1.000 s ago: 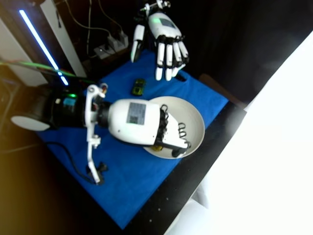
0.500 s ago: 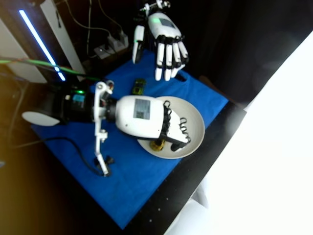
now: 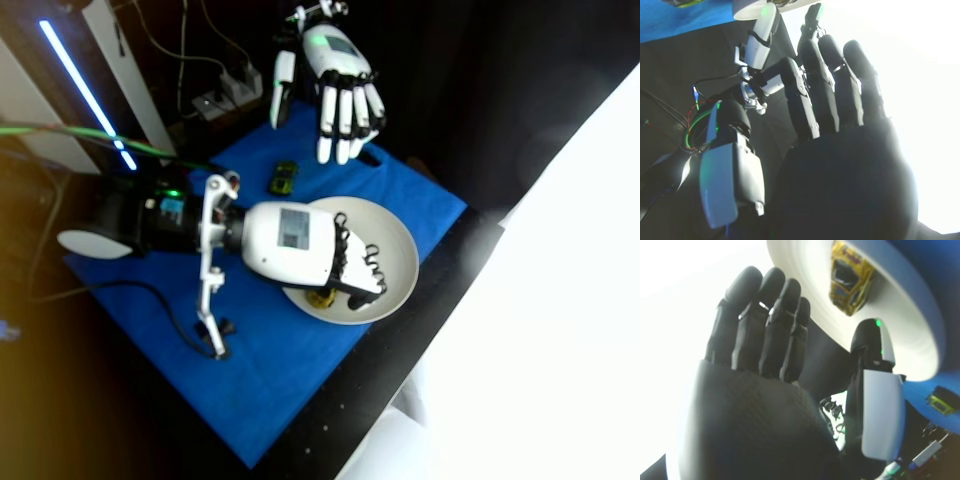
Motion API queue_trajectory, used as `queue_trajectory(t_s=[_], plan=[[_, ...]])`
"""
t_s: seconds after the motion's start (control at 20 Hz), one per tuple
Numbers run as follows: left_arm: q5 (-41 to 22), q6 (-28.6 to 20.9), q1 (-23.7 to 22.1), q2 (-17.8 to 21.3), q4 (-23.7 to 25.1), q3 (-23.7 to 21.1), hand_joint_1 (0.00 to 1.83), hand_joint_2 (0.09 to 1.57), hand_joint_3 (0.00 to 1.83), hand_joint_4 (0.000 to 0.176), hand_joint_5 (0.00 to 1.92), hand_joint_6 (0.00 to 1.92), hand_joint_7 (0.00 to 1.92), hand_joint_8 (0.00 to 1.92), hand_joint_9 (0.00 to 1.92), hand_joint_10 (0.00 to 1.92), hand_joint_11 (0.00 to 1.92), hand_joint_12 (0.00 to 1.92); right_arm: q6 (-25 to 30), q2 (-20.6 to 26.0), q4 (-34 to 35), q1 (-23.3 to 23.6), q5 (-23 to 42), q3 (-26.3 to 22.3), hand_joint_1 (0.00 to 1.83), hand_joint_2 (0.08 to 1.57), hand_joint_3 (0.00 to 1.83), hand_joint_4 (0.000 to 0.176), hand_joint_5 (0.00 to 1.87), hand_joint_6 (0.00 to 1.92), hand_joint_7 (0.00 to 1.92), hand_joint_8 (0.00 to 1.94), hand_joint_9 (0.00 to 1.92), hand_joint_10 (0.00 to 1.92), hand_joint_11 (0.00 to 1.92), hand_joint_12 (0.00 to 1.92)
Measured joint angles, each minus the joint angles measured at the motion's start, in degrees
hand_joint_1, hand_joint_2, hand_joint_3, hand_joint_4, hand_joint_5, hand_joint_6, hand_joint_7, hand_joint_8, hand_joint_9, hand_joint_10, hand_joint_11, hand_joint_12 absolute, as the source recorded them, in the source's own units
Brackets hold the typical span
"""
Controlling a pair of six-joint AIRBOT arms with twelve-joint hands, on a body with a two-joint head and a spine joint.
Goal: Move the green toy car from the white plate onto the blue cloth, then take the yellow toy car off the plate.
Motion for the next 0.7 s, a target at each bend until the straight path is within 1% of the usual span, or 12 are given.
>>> queue_trajectory(t_s=[0.05,0.1,0.15,0.25,0.3,0.35,0.4,0.45,0.5,0.6,0.65,0.7], plan=[[0.0,0.0,0.0,0.0,0.0,0.0,0.44,1.12,0.0,0.08,0.73,0.0,0.69,0.02,0.32,0.9,0.07,1.67,0.0,-0.2,0.0,-0.1,-0.4,0.3,0.88,1.04,0.0,0.0,0.69,0.0,0.82,0.0,0.66,0.49,0.32,1.52],[0.0,0.0,0.0,0.0,-0.1,0.0,0.44,1.12,0.0,0.084,0.72,0.0,0.69,0.02,0.33,0.88,0.08,1.66,0.0,-0.4,0.0,-0.1,-0.4,0.5,0.89,1.04,0.0,0.0,0.7,0.0,0.82,0.01,0.67,0.51,0.32,1.55],[0.0,-0.1,0.0,0.0,0.0,0.0,0.44,1.12,0.0,0.084,0.72,0.0,0.69,0.02,0.33,0.91,0.07,1.68,0.0,-0.4,0.0,-0.1,-0.3,0.6,0.88,1.04,0.0,0.0,0.71,0.01,0.84,0.01,0.68,0.52,0.35,1.52],[-0.1,-0.1,0.0,0.0,0.0,0.0,0.44,1.11,0.0,0.084,0.72,0.0,0.69,0.01,0.34,0.83,0.06,1.64,0.0,-0.7,0.0,-0.1,-0.5,1.0,0.89,1.03,0.0,0.0,0.72,0.0,0.83,0.0,0.68,0.46,0.35,1.47],[-0.1,-0.2,0.0,0.0,0.0,0.0,0.45,1.11,0.0,0.083,0.73,0.0,0.69,0.01,0.36,0.79,0.06,1.63,0.0,-0.7,0.0,-0.1,-0.6,1.0,0.89,1.03,0.0,0.0,0.71,0.0,0.83,0.0,0.69,0.45,0.34,1.48],[-0.1,-0.2,0.0,0.0,0.0,0.0,0.43,1.11,0.0,0.087,0.72,0.0,0.69,0.01,0.36,0.78,0.06,1.63,0.0,-0.7,0.0,-0.1,-0.6,1.0,0.9,1.03,0.0,0.0,0.71,0.0,0.83,0.0,0.69,0.46,0.33,1.51],[-0.2,-0.2,0.0,0.0,0.0,0.0,0.44,1.12,0.0,0.083,0.72,0.0,0.68,0.0,0.35,0.73,0.05,1.6,0.0,-0.8,0.0,-0.1,-0.6,1.2,0.9,1.05,0.0,0.0,0.7,0.0,0.82,0.0,0.69,0.45,0.34,1.46],[-0.2,-0.2,0.0,0.0,0.0,0.0,0.45,1.12,0.0,0.081,0.72,0.0,0.68,0.0,0.35,0.72,0.03,1.61,0.0,-0.9,0.0,-0.1,-0.7,1.5,0.9,1.06,0.0,0.0,0.7,0.0,0.81,0.0,0.68,0.44,0.32,1.47],[-0.3,-0.2,0.0,0.0,0.0,0.0,0.45,1.12,0.0,0.09,0.72,0.0,0.68,0.0,0.34,0.78,0.01,1.65,0.0,-1.0,0.0,-0.1,-0.7,1.8,0.9,1.06,0.0,0.0,0.69,0.0,0.8,0.0,0.67,0.44,0.32,1.47],[-0.3,-0.2,0.0,0.0,0.0,0.0,0.49,1.12,0.0,0.091,0.74,0.01,0.7,0.01,0.36,0.8,0.05,1.65,0.0,-1.1,0.0,-0.1,-0.7,2.1,0.9,1.05,0.0,0.0,0.69,0.0,0.81,0.0,0.68,0.42,0.33,1.44],[-0.3,-0.2,0.0,0.0,0.0,0.0,0.51,1.13,0.0,0.097,0.74,0.01,0.71,0.01,0.35,0.84,0.04,1.68,0.0,-1.2,0.1,-0.1,-0.7,2.4,0.91,1.06,0.0,0.0,0.7,0.0,0.8,0.0,0.7,0.38,0.33,1.4],[-0.3,-0.2,0.0,0.0,0.0,0.0,0.51,1.13,0.0,0.097,0.74,0.0,0.71,0.01,0.34,0.88,0.03,1.7,0.0,-1.2,0.1,-0.1,-0.7,2.5,0.92,1.07,0.0,0.0,0.7,0.0,0.79,0.0,0.7,0.36,0.33,1.39]])
